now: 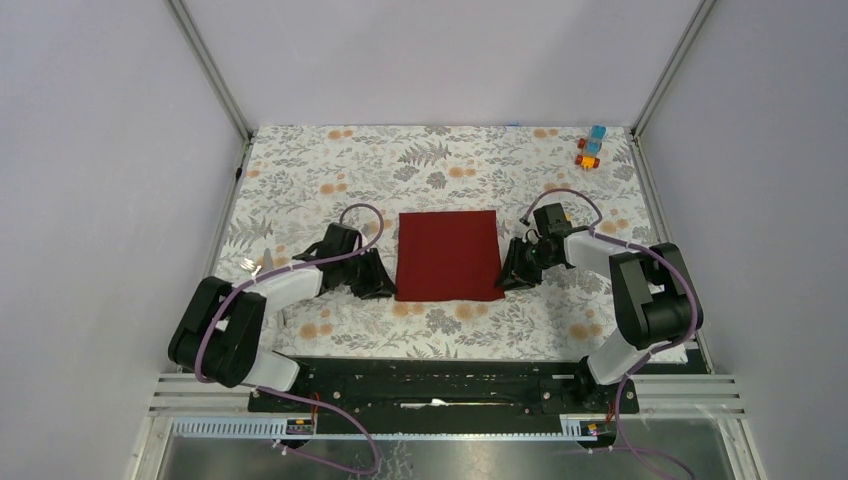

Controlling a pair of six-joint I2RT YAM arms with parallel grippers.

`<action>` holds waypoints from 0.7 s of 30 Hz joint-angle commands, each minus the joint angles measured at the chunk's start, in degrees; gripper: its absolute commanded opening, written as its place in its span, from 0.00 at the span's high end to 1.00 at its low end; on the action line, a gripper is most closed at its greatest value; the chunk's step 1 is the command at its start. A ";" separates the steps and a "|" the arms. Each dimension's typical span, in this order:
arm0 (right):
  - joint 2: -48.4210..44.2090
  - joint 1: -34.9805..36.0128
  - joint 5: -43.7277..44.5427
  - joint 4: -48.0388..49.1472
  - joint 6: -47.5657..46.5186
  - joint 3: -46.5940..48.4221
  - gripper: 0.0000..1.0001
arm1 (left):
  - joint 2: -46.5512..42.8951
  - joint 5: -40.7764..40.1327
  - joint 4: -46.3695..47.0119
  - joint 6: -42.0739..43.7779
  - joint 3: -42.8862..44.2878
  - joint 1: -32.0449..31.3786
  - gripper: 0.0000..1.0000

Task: Fold the napkin into a case and place the utensils inside
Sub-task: Smooth out the square-folded napkin from the folded napkin.

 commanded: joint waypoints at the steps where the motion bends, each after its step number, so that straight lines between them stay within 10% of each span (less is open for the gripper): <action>1: 1.60 -0.20 -1.07 2.22 -0.21 -1.48 0.67 | 1.49 1.44 6.12 -1.37 -0.55 -1.60 0.71; 14: 0.00 -0.20 -1.48 2.35 0.22 -2.44 0.71 | 2.39 -2.51 5.58 -2.70 1.03 -6.84 0.89; 21: -7.94 3.59 15.17 -8.09 -4.33 7.23 0.36 | -3.15 -10.71 -7.05 1.75 4.45 -6.67 0.57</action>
